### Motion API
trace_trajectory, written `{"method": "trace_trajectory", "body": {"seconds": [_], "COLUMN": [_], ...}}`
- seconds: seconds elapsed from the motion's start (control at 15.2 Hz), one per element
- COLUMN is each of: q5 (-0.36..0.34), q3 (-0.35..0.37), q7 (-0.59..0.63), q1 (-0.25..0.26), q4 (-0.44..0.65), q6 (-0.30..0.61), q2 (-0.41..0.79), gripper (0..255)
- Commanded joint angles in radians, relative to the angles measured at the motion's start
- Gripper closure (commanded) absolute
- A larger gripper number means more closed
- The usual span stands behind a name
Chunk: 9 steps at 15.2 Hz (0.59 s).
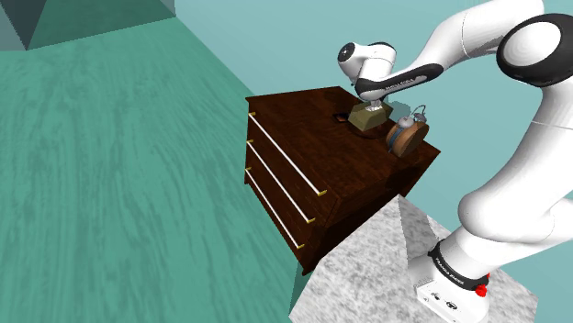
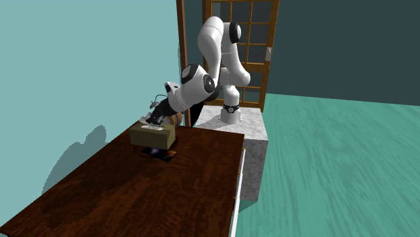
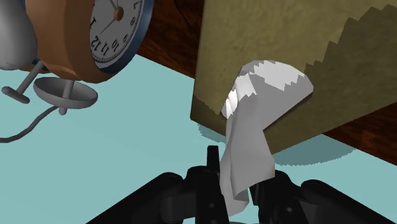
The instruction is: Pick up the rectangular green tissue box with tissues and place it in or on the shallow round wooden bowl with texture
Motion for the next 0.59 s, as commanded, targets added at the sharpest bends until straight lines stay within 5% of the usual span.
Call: {"method": "trace_trajectory", "body": {"seconds": [0.0,0.53], "q5": [0.001,0.042], "q3": [0.0,0.03], "q7": [0.0,-0.012], "q1": [0.0,0.035], "q4": [-0.002,0.011], "q6": [0.001,-0.063], "q2": [0.001,-0.028], "gripper": [0,0]}}
